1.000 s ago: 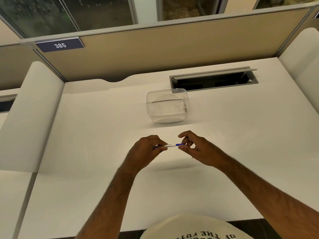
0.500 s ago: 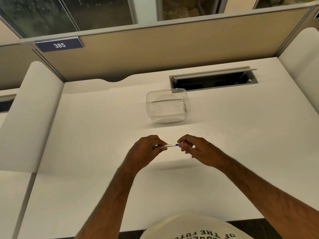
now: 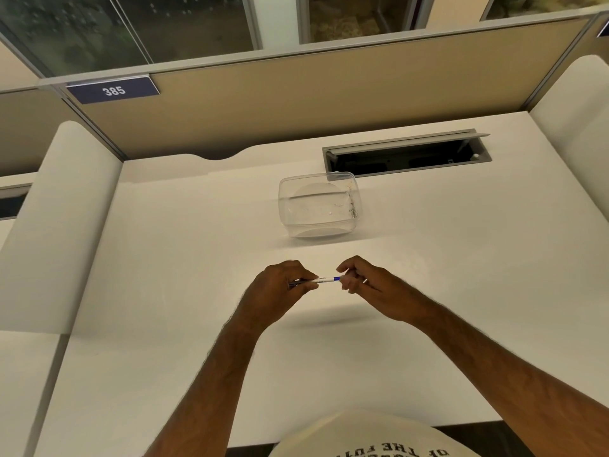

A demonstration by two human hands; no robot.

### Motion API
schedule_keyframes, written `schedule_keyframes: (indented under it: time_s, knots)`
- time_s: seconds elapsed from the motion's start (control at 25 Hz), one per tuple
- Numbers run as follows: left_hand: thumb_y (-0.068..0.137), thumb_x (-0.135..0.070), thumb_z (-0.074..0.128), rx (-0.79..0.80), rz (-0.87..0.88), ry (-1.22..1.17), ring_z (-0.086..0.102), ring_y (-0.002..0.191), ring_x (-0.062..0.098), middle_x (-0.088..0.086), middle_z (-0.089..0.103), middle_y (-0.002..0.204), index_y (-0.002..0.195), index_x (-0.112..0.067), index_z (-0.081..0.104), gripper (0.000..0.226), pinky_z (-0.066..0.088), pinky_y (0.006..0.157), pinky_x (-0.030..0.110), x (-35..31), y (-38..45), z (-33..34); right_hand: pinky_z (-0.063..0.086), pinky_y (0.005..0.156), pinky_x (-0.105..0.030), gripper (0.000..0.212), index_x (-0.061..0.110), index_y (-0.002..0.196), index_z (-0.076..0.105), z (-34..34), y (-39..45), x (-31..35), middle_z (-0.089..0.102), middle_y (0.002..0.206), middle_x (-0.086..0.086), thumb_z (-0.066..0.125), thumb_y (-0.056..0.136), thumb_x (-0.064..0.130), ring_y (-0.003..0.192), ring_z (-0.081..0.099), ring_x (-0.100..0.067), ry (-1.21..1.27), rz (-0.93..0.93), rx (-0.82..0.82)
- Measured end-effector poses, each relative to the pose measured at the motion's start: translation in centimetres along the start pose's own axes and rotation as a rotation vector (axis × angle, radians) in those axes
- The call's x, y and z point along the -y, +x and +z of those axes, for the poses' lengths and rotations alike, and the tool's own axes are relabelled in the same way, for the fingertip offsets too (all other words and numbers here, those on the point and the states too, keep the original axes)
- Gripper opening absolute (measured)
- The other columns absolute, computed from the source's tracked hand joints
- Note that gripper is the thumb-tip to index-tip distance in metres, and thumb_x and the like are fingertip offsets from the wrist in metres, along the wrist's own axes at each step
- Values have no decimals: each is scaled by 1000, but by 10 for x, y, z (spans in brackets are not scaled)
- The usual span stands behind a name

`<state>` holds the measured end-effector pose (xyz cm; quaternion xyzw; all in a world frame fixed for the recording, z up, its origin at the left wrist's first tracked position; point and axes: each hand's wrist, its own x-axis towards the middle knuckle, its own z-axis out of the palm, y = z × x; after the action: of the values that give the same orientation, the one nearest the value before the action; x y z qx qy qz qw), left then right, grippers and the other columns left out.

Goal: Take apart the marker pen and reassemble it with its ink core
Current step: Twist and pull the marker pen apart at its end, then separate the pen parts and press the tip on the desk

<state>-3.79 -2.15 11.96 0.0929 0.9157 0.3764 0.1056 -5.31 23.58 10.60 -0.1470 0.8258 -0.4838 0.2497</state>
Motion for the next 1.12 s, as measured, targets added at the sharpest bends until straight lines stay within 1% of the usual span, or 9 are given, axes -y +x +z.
schedule_keyframes:
  time_s: [0.16,0.24,0.36,0.44,0.68,0.76,0.88,1.04,1.12]
  knots:
    - [93,-34,74,2,17,4,64,82,9,-13,69,87,103,-30,80,12,54,73,35,1,0,2,52,80,-30,23,22,96,65,-2,2,-2,70,88,6,49,109,32,86,66,-11,-43,-12,-15]
    - [92,-34,74,2,6,-1,65,82,10,-13,69,88,102,-31,80,12,54,74,36,3,-1,2,51,78,-28,15,24,96,64,-2,1,-2,69,89,7,55,106,30,86,64,-12,-67,-18,-21]
    - [92,-34,74,-2,-12,-2,65,83,10,-12,71,89,102,-31,80,12,55,75,36,3,-3,3,49,73,-20,3,24,98,66,-2,1,-2,69,95,7,65,101,25,86,64,-11,-41,-28,-59]
    - [92,-34,74,-4,-16,-6,65,84,10,-12,71,89,102,-31,80,12,55,76,36,4,-3,3,49,72,-16,2,23,98,67,-3,0,-2,70,96,8,68,99,21,86,64,-10,-18,-24,-88]
    - [92,-33,75,-6,-44,-21,64,83,9,-13,70,88,100,-32,80,10,54,76,35,9,-4,4,54,76,-28,5,26,97,67,-9,0,-16,72,94,6,68,99,22,89,72,-15,15,1,-117]
    - [92,-35,75,-8,-64,-31,65,84,8,-14,70,89,100,-33,80,9,55,77,33,10,-5,5,55,73,-23,4,25,98,68,-11,2,-22,71,93,6,66,100,21,84,72,-8,33,22,-133]
    - [92,-35,75,-8,-76,-29,65,85,7,-15,70,89,100,-34,79,9,55,77,32,13,-4,8,47,69,-10,7,23,98,70,-13,6,-33,70,91,8,64,101,23,75,63,0,-3,51,-172]
    - [92,-34,75,-10,-100,-30,64,85,7,-15,70,90,100,-34,79,9,53,76,29,15,-2,10,47,74,-12,10,25,102,79,-15,21,-58,70,95,9,71,97,24,86,64,-6,-40,79,-210]
    - [92,-34,75,0,-109,-34,64,86,7,-15,70,91,100,-34,79,9,53,76,29,16,1,12,48,75,-14,14,23,106,81,-15,29,-70,71,97,7,75,94,20,84,65,-4,-29,91,-227]
